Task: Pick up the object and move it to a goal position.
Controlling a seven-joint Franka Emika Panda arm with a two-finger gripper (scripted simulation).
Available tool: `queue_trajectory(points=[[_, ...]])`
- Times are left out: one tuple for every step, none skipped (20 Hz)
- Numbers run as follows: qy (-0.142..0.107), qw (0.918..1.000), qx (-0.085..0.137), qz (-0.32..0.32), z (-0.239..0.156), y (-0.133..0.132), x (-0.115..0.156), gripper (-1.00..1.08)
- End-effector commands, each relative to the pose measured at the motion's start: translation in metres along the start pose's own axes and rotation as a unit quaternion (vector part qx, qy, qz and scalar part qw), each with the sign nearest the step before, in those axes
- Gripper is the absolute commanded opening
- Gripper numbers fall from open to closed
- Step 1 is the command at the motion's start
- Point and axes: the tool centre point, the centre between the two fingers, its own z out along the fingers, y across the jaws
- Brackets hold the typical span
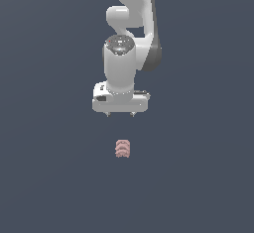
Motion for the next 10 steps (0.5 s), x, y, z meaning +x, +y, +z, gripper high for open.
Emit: queue_trajectory(points=[[0.0, 1.0, 0.0, 0.0, 0.0, 0.0, 0.0, 1.0], [0.0, 1.0, 0.0, 0.0, 0.0, 0.0, 0.0, 1.0], [0.001, 1.0, 0.001, -0.001, -0.001, -0.002, 0.001, 1.0], [0.003, 1.0, 0.002, -0.001, -0.002, -0.004, 0.002, 1.0], [0.005, 1.0, 0.003, -0.003, -0.004, -0.007, 0.004, 1.0], [0.008, 1.0, 0.005, -0.004, -0.006, -0.011, 0.006, 1.0], [0.011, 0.9999, 0.006, -0.006, -0.008, -0.015, 0.008, 1.0], [0.013, 0.9999, 0.008, -0.007, -0.01, -0.018, 0.01, 1.0], [0.015, 0.9998, 0.009, -0.008, -0.012, -0.021, 0.011, 1.0], [0.016, 0.9998, 0.01, -0.009, -0.013, -0.023, 0.012, 1.0]])
